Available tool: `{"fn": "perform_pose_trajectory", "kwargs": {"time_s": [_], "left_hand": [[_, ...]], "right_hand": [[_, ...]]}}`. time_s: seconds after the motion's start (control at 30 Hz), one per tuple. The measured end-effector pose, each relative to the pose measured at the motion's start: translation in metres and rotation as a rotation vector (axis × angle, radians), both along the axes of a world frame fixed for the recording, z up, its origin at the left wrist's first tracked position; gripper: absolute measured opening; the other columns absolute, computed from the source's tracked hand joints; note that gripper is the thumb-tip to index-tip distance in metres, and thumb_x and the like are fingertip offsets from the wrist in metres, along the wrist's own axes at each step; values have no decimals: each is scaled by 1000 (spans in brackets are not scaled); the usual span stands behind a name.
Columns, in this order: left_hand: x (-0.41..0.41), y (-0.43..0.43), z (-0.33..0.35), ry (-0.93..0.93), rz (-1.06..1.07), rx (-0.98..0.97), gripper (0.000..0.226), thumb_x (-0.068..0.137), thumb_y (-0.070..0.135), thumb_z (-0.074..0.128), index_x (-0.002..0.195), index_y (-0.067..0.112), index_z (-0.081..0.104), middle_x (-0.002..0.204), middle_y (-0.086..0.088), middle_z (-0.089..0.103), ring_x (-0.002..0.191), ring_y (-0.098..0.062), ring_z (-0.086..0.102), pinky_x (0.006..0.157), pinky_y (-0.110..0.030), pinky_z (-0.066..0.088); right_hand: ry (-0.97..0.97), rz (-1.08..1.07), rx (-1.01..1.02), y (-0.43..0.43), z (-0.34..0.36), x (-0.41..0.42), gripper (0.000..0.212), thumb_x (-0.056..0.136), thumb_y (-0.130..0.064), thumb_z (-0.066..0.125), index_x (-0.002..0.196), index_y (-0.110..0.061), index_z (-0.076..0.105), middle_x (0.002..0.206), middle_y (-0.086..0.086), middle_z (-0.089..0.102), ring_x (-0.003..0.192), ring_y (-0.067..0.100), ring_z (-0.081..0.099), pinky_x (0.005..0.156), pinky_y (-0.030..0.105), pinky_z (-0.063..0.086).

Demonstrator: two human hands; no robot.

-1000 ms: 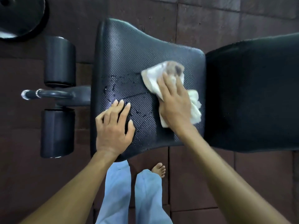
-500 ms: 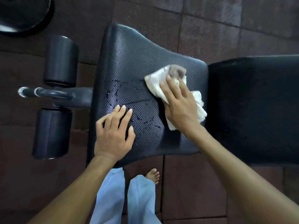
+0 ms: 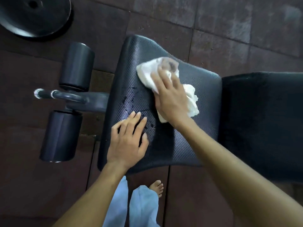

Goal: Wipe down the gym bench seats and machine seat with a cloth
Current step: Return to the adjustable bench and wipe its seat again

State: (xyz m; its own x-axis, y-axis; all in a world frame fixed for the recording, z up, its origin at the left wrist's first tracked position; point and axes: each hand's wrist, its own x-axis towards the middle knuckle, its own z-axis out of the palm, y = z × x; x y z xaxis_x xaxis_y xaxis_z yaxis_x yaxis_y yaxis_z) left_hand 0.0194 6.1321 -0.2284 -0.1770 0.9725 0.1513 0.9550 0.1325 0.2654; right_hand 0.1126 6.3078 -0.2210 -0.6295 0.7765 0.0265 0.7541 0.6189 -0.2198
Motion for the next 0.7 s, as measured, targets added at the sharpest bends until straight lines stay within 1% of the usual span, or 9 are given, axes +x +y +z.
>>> {"fn": "perform_pose_trajectory", "kwargs": {"time_s": [0.1,0.17,0.23,0.3,0.4,0.47,0.6,0.63,0.7], "left_hand": [[-1,-1,1,-85,18,22,40,87,25,50,124,13,63,136,-6,56,130,-20,48,102,-39,37],[-1,-3,2,-137,38,39,39,86,24,51,120,12,65,134,-6,57,130,-20,49,103,-38,38],[-2,-4,2,-176,74,64,38,85,22,53,119,12,65,132,-6,58,128,-19,50,103,-38,37],[-5,-3,3,-243,143,81,37,85,21,53,119,11,64,132,-6,58,127,-19,50,104,-35,34],[-13,-6,5,-425,424,92,38,87,22,50,121,10,62,131,-6,57,124,-19,49,102,-32,33],[-19,-18,5,-539,574,58,44,88,29,45,125,11,59,133,-5,54,124,-18,47,103,-32,33],[-22,-47,0,-597,540,-10,49,94,39,38,135,15,50,142,0,46,132,-11,39,109,-26,26],[-22,-49,-1,-594,526,-16,49,95,40,38,136,16,50,143,1,45,134,-10,38,110,-20,21],[-21,-50,-5,-565,522,-10,47,96,37,38,135,14,51,143,1,47,134,-10,39,108,-10,14]], "right_hand": [[1,252,30,7,2,58,50,89,-19,46,138,-12,51,147,10,45,129,35,44,109,42,31],[-55,114,29,33,2,58,48,91,-23,42,137,-13,50,147,10,44,127,37,40,107,43,30],[-70,-169,-2,60,5,18,49,93,-26,35,138,-13,47,148,11,41,128,42,37,104,47,32],[-70,-295,-37,78,13,-38,48,93,-25,36,139,-12,43,148,11,40,131,42,33,102,47,34],[-103,-82,-32,59,18,-95,53,93,-22,41,145,-14,36,156,6,29,138,38,26,102,46,34],[-100,191,4,24,16,-85,52,89,-21,47,141,-16,44,154,5,34,135,38,32,99,46,37],[-105,696,-24,24,11,-6,51,91,-27,44,141,-19,45,151,3,39,136,33,33,107,44,31],[-100,687,-20,43,10,3,50,92,-28,41,141,-19,45,151,5,40,135,34,35,110,46,31],[-94,451,-19,76,7,-9,47,95,-28,39,141,-19,44,151,7,39,131,40,38,106,52,35]]}}
